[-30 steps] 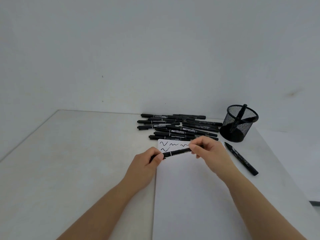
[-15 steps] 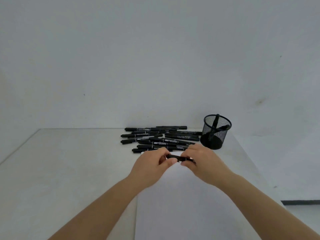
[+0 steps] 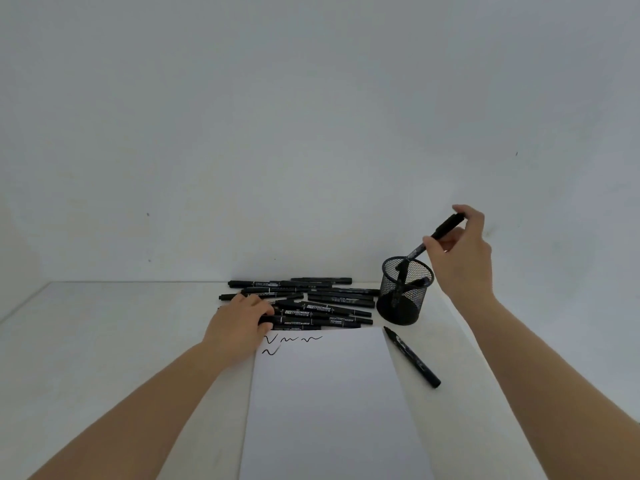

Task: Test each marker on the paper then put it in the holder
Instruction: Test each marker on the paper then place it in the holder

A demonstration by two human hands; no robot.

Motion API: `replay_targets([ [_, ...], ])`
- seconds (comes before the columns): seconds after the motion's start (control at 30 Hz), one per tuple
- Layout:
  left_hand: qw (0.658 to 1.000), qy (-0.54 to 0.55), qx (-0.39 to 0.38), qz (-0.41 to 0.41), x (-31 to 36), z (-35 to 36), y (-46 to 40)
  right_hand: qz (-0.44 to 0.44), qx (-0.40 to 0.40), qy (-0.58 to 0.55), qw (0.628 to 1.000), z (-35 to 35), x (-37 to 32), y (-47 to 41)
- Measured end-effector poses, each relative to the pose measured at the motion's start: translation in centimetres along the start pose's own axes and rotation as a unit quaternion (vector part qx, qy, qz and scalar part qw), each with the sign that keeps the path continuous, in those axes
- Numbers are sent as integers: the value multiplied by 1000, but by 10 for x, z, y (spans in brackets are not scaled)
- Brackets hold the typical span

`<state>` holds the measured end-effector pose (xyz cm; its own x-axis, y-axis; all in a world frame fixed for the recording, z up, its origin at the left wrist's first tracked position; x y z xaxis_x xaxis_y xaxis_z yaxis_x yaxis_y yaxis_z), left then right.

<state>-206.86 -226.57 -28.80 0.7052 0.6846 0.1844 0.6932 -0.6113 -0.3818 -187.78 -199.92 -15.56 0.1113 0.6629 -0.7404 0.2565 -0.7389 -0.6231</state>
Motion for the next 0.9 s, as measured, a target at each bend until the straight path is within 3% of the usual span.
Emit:
replay_targets([
  [0.5, 999, -30, -2, 14, 2, 2, 1, -77, -76, 217, 970, 27, 46, 23],
  [0.77, 999, 16, 46, -4, 1, -9, 5, -107, -101, 237, 960, 27, 45, 25],
  [0.9, 992, 85, 71, -53, 3, -20, 11, -161, -61, 266, 949, 24, 29, 32],
])
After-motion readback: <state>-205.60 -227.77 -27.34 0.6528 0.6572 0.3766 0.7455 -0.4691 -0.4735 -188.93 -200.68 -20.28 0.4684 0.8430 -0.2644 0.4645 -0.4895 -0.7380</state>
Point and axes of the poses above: each hand's wrist, its own y-axis away from the middle knuckle, its own z-axis out of the palm, x = y × z, the point moved 4 cm from there along -y, towards the middle knuckle, and after that the axes turned 12 degrees about x, right-handed, at the moved point
